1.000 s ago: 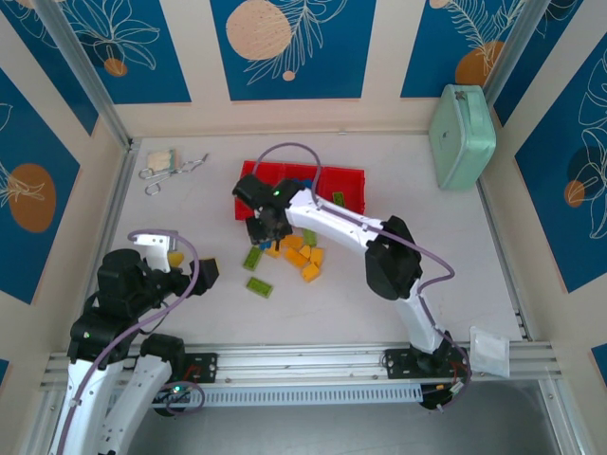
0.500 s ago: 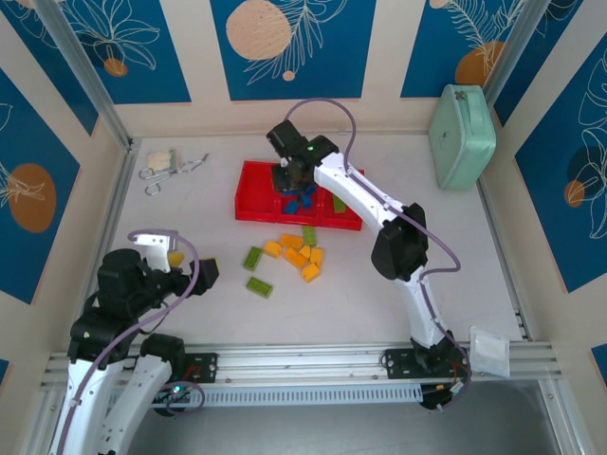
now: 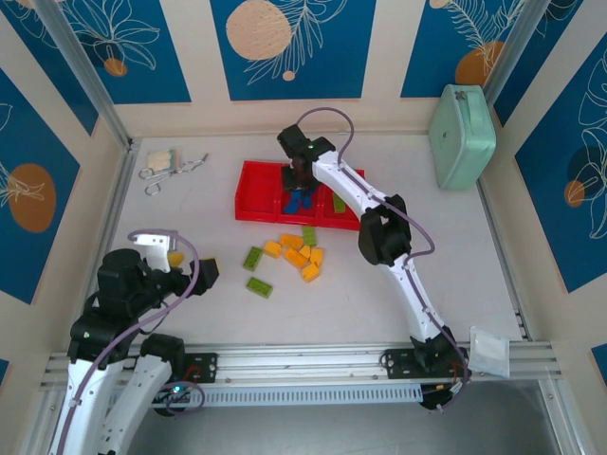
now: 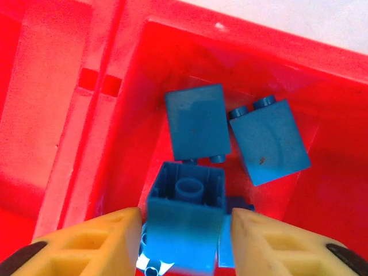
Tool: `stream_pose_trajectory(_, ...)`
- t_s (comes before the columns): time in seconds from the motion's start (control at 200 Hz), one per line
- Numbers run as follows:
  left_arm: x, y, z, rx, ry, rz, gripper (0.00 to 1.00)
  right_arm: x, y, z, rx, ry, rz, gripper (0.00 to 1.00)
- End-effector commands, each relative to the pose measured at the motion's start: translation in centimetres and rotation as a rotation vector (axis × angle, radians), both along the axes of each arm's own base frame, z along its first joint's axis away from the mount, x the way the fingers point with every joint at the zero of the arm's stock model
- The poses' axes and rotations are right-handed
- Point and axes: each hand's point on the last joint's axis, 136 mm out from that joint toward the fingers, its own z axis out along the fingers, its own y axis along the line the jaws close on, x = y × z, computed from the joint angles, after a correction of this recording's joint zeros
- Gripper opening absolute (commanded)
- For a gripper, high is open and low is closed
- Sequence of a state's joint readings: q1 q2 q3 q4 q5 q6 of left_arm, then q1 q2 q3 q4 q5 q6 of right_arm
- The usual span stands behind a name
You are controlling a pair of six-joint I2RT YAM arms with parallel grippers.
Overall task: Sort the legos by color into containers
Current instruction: Place the lego in the container, then move the lego to the center of the table.
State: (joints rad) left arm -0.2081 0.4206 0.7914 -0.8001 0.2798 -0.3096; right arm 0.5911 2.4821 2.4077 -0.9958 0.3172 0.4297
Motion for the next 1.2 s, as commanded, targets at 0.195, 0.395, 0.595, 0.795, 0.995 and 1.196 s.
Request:
stream_pose_trajectory(0.195, 0.2, -0.2, -0.1, -0.002, -0.001, -0.008, 0.99, -0.7, 0.3, 2.8, -0.007, -0.032, 0.003, 0.83)
stream_pose_trajectory(0.395, 0.3, -0.2, -0.2, -0.001, 0.003, -0.008, 0.99, -3.1, 0.7, 6.2, -0.027, -0.071, 0.036, 0.93)
stream_pose_trajectory(0.595, 0.3, -0.3, -0.3, -0.003, 0.007, -0.014, 0.99, -8.0, 0.3, 7.7, -0.054, -0.063, 0.088, 0.99)
stream_pose_trajectory(0.795, 0.4, -0.3, -0.3, -0.004, 0.01, -0.015, 0.99, -13.4, -3.6, 6.9, -0.07, 0.009, -0.037, 0.99)
stream_pose_trajectory(0.995, 0.4, -0.4, -0.4, -0.003, 0.016, -0.018, 0.99, -17.9, -5.1, 2.4, 0.021, 0.133, -0.195, 0.9)
stream_pose_trajectory(1.196, 0.4, -0.4, -0.4, -0.004, 0.015, -0.018, 0.99, -19.1, -4.7, -1.7, -0.037, 0.208, -0.215, 0.86)
